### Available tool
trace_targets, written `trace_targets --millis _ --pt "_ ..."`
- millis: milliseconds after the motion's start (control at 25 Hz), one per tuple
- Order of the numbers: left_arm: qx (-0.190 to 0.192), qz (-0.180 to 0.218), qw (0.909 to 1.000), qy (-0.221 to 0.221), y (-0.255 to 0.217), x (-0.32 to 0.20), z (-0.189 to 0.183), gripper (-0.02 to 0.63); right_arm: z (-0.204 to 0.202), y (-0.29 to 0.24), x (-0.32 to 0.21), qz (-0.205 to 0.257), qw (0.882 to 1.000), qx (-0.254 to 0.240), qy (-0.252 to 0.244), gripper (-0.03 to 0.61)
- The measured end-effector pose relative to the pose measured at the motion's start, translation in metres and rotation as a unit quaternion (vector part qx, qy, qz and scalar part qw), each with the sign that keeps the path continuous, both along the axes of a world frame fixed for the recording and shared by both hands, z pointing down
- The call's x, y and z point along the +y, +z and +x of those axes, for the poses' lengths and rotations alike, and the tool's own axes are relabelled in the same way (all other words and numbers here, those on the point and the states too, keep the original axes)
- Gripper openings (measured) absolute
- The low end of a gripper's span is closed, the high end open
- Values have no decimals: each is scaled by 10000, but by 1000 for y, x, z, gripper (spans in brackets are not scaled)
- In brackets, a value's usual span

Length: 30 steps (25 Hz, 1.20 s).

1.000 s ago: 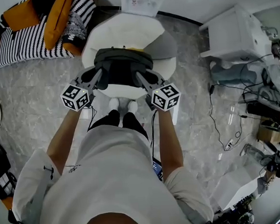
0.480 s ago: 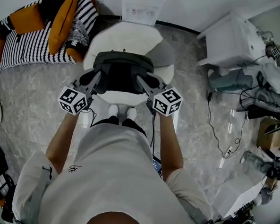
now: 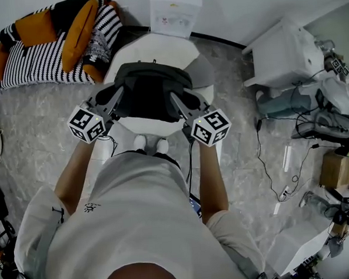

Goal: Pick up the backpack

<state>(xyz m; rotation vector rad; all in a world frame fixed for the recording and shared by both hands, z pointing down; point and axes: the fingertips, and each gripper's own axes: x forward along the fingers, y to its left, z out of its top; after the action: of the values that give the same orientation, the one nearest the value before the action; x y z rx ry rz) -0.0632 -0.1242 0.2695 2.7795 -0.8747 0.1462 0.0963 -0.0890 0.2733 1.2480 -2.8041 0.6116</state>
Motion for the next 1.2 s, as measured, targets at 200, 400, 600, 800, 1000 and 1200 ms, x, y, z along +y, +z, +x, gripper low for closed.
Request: trace_targets --millis 200,400,600,800,1000,1200 --pt "65 199 9997 78 -23 2 3 35 4 -24 1 219 9997 -11 -55 64" --pt "212 354 9991 128 -45 1 5 35 6 -48 0 423 9990 -76 -73 64" --pt "276 554 9979 202 -65 -3 9 35 10 -69 -4 587 9982 -77 -67 64" --pt "352 711 9966 230 -77 -7 11 35 12 -81 -7 728 9973 -37 -22 63" --pt "326 744 9964 239 -81 -14 16 35 15 -82 -13 717 9974 21 66 63" --pt "254 719 9969 215 -75 -25 21 35 20 -79 -21 649 9977 35 193 63"
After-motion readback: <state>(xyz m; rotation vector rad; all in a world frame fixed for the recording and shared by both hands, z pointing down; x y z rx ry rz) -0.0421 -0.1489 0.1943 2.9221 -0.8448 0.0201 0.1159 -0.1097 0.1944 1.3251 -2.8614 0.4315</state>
